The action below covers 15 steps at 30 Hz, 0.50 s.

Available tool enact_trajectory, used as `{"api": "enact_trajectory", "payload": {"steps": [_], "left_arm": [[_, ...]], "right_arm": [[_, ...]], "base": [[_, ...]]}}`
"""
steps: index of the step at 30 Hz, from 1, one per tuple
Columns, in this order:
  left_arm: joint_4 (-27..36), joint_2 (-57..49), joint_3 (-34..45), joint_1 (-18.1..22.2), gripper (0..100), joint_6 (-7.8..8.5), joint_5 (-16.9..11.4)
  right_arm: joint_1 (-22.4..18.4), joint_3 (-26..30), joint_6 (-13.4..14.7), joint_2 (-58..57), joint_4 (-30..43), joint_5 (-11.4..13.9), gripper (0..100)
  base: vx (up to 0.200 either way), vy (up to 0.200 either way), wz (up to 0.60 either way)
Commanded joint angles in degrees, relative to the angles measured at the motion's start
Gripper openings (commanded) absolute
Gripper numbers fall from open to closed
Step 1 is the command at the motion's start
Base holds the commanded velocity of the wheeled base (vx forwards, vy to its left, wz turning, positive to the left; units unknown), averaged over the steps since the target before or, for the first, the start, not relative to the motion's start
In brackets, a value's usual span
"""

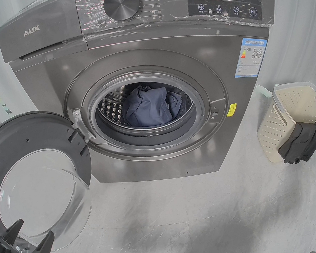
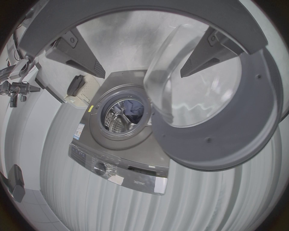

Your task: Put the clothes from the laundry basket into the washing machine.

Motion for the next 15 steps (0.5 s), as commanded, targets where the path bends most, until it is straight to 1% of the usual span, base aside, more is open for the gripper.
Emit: {"api": "enact_trajectory", "payload": {"steps": [1,3,5,6,7,8,10,11,13,14,15], "left_arm": [[10.91,-17.77,1.01,12.64,100,0.91,-6.49],[13.37,-22.16,1.01,16.94,100,3.11,-10.71],[16.98,-26.29,1.01,21.34,100,4.96,-15.64],[19.09,-28.4,1.01,23.1,100,5.57,-17.83],[20.84,-30.16,1.01,24.59,100,5.84,-19.59],[23.57,-31.39,1.01,25.73,100,6.28,-21.35],[24.71,-31.04,1.01,25.73,100,6.28,-21.44],[25.5,-30.95,1.01,26.61,100,5.75,-20.82],[25.76,-30.95,1.01,28.19,100,5.84,-20.56],[25.76,-31.83,1.01,31.36,100,6.54,-20.91],[25.94,-33.24,1.01,34.08,100,6.71,-22.49]], "right_arm": [[-9.03,0.48,-1.08,-18.09,9.76,4.6,100],[-9.56,0.57,-1.26,-19.06,9.76,5.39,100],[-9.56,0.66,-1.96,-19.15,9.67,4.78,100],[-9.56,0.84,-2.22,-19.32,10.9,4.16,100],[-9.47,0.92,-3.02,-19.32,11.43,4.07,100],[-9.47,0.84,-2.84,-19.32,11.87,3.98,100],[-9.56,0.84,-2.66,-19.41,11.96,3.98,100],[-9.56,0.84,-2.66,-19.32,11.96,3.9,100],[-9.47,0.84,-2.75,-19.32,11.96,3.9,100],[-9.47,0.84,-2.75,-19.41,11.96,3.9,100],[-9.47,0.84,-2.75,-19.41,11.96,3.9,100]], "base": [[0.0,-0.2,0.0],[0.0,-0.2,0.0],[0.0,-0.2,0.0],[0.0,-0.2,0.0],[0.0,-0.2,0.0],[0.0,-0.2,0.0],[0.0,-0.2,0.0],[0.0,-0.2,0.0],[0.0,-0.2,0.0],[0.0,-0.2,0.0],[0.0,-0.2,0.0]]}}
